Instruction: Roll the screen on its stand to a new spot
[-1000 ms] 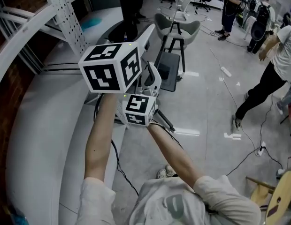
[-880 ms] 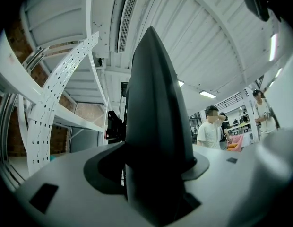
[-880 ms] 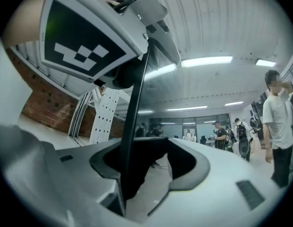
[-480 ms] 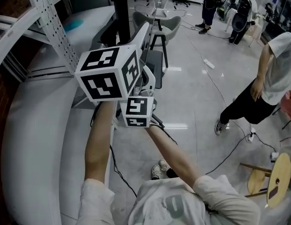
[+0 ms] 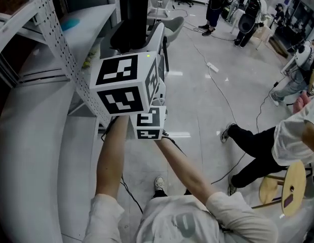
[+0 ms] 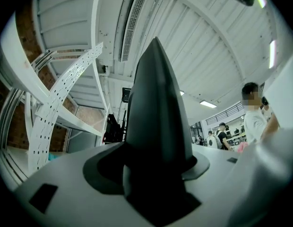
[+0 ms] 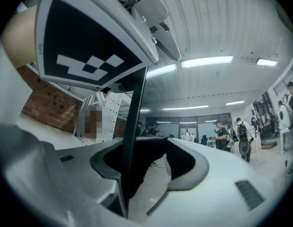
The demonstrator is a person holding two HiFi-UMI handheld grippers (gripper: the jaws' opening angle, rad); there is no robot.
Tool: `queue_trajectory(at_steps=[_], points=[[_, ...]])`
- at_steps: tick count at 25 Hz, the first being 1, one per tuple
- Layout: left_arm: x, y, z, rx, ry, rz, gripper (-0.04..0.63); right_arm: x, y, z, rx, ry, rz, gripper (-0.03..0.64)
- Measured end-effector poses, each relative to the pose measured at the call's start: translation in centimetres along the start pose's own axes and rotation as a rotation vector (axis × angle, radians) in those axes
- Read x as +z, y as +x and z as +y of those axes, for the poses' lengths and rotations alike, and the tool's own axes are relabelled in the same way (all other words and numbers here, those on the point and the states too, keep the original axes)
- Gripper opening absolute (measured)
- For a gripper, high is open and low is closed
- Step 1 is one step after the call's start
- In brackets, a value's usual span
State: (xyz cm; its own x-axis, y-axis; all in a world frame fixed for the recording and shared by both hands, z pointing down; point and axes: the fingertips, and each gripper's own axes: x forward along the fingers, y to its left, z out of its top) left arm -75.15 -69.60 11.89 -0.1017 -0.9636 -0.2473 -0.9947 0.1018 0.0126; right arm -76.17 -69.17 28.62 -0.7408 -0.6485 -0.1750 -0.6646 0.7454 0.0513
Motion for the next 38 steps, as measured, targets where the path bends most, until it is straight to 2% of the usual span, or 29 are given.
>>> queue_trajectory(at_steps=[18, 23, 32, 38], points=[[1.0, -3.8, -9.3, 0.078, 0.031, 0.004, 0.304, 1.8, -9.5, -4.0, 0.029, 0.027, -0.006, 0.224], [2.0, -7.1, -10.6, 0.095, 0.026, -0.001, 0.293, 1.0, -12.8, -2.4, 0.068, 0.029, -0.012, 0.224], [4.0, -15.6, -13.3, 0.131, 0.041, -0.005, 0.284, 3.8, -20.8, 1.1, 0.097, 0.032, -0.067, 0.225], [5.6, -21.0, -14.8, 0.144, 0.043, 0.0, 0.285, 4.9, -26.0, 3.8, 0.121, 0.025, -0.047, 0.227]])
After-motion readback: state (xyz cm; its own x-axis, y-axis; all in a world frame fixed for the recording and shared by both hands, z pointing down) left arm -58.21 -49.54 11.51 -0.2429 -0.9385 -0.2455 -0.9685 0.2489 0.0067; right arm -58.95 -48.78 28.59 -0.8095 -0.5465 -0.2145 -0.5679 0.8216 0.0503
